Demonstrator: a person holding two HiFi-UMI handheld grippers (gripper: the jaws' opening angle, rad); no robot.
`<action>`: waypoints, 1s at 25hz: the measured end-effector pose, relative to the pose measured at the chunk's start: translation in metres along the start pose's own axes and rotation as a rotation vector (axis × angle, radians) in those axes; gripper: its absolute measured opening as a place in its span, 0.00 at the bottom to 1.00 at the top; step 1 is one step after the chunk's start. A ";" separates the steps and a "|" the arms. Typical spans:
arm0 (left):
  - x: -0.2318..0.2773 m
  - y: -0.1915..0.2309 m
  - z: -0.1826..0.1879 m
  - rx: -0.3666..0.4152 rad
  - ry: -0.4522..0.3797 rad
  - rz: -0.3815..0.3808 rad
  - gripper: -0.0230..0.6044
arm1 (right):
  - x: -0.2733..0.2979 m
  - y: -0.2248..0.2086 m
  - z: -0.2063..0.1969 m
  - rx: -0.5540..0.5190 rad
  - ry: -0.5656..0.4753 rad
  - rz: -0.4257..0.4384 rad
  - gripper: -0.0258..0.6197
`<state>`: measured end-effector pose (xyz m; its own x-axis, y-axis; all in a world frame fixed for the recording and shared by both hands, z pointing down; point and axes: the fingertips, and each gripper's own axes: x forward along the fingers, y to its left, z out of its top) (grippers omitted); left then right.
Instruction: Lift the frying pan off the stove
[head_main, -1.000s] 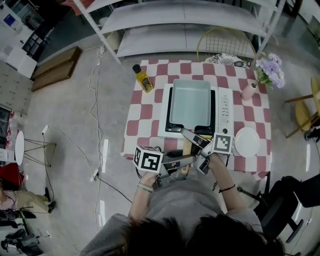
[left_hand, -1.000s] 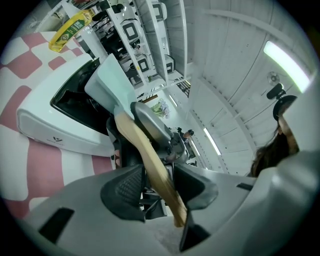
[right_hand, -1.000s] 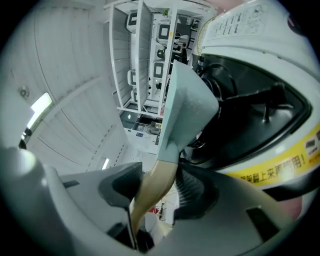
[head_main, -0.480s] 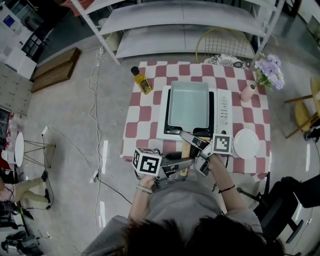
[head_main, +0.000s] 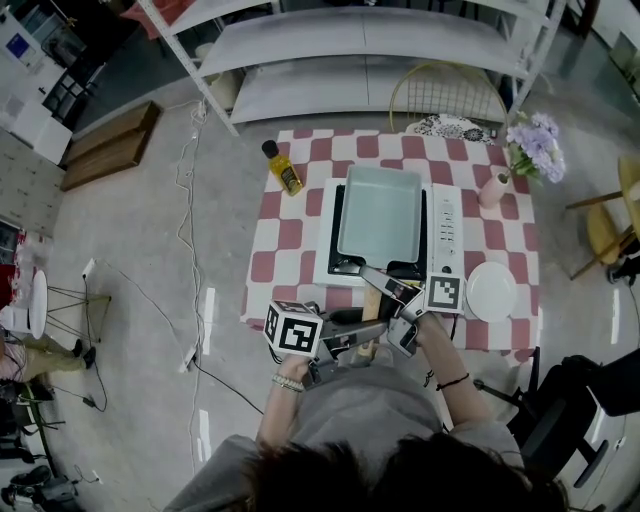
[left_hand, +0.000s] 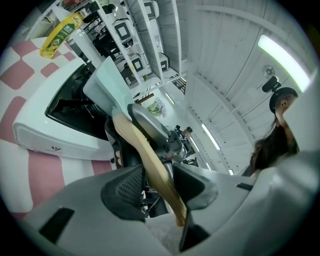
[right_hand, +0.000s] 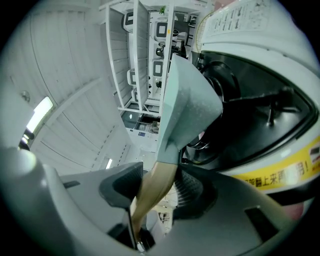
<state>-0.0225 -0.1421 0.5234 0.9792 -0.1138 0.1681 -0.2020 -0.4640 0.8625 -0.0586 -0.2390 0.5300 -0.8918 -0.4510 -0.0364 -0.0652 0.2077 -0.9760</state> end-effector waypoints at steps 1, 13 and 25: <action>0.000 -0.001 0.000 0.002 0.001 0.000 0.34 | 0.000 0.000 0.000 -0.003 -0.001 -0.002 0.35; -0.001 -0.008 0.007 0.033 0.002 -0.008 0.34 | 0.002 0.014 0.005 -0.039 -0.007 0.004 0.36; -0.001 -0.021 0.018 0.083 -0.013 -0.022 0.34 | 0.004 0.035 0.014 -0.102 -0.013 0.020 0.36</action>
<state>-0.0195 -0.1482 0.4970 0.9832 -0.1140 0.1427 -0.1819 -0.5376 0.8233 -0.0581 -0.2460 0.4926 -0.8875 -0.4569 -0.0594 -0.0931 0.3041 -0.9481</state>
